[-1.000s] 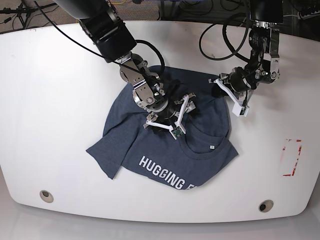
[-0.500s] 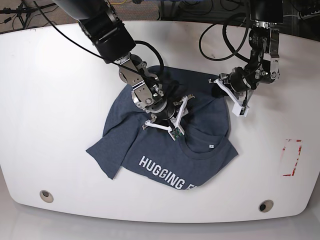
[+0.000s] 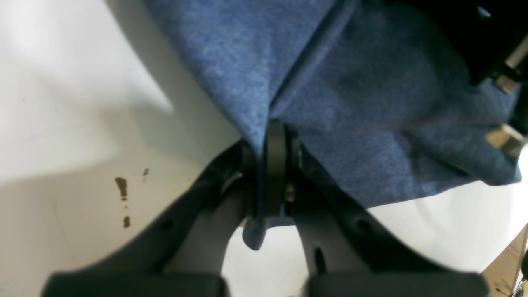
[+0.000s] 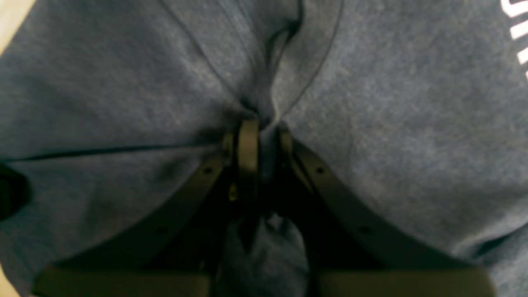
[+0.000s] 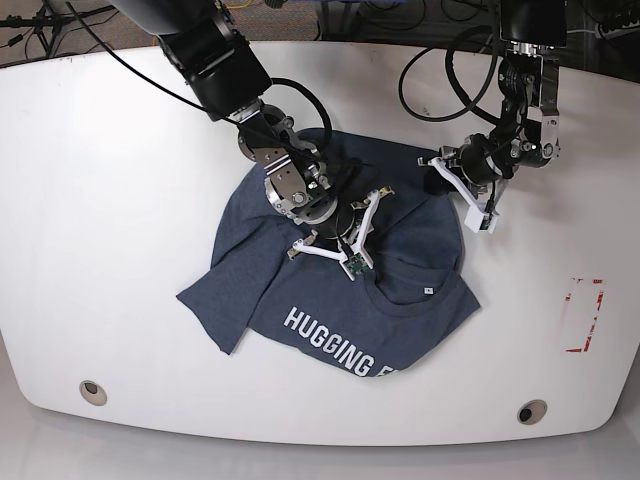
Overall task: Fold the T-shirt properly
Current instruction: 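Grasp the shirt fabric at the center with the right gripper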
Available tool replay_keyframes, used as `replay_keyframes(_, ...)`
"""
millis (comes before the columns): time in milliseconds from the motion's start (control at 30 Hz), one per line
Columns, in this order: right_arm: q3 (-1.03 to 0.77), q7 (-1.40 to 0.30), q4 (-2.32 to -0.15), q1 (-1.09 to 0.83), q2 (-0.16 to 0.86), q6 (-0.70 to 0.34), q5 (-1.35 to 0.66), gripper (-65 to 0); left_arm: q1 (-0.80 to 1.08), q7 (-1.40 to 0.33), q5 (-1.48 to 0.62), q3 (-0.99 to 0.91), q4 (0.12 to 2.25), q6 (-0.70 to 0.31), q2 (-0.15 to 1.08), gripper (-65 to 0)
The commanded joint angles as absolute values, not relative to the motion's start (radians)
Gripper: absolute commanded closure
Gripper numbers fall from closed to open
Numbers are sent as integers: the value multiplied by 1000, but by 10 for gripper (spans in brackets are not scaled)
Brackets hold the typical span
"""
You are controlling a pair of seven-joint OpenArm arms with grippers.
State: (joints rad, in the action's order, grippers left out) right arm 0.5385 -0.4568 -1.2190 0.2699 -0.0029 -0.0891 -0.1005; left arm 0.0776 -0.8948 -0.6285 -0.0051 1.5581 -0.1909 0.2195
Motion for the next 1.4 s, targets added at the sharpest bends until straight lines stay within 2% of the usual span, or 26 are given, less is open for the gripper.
replay_keyframes(0, 536, -435, -1270, 285, -8, -88, -97, -3, 65, -885, -638, -8, 1573, -194, 245, 0)
replay_keyframes(167, 535, -435, -1307, 275, 1, -88, -97, -27, 65, -885, -638, -8, 1573, -194, 246, 0)
replay_keyframes(433, 535, -484, -1349, 263, 25, -88, -97, -101, 64, -885, -636, -8, 1572, -194, 249, 0)
replay_keyframes(500, 535, -492, -1357, 263, 36, -88, -97, -87, 62, -885, -636, -10, 1570, -194, 251, 0)
replay_keyframes(633, 535, -493, -1382, 263, 56, -96, -105, 0, 64, -885, -636, -10, 1570, -194, 266, 0)
replay_keyframes(800, 535, -495, -1397, 263, 61, -97, -101, -25, 64, -885, -636, -10, 1570, -194, 269, 0)
replay_keyframes(1367, 535, -568, -1494, 262, 84, -97, -101, -8, 56, -880, -636, -12, 1504, -194, 295, 0)
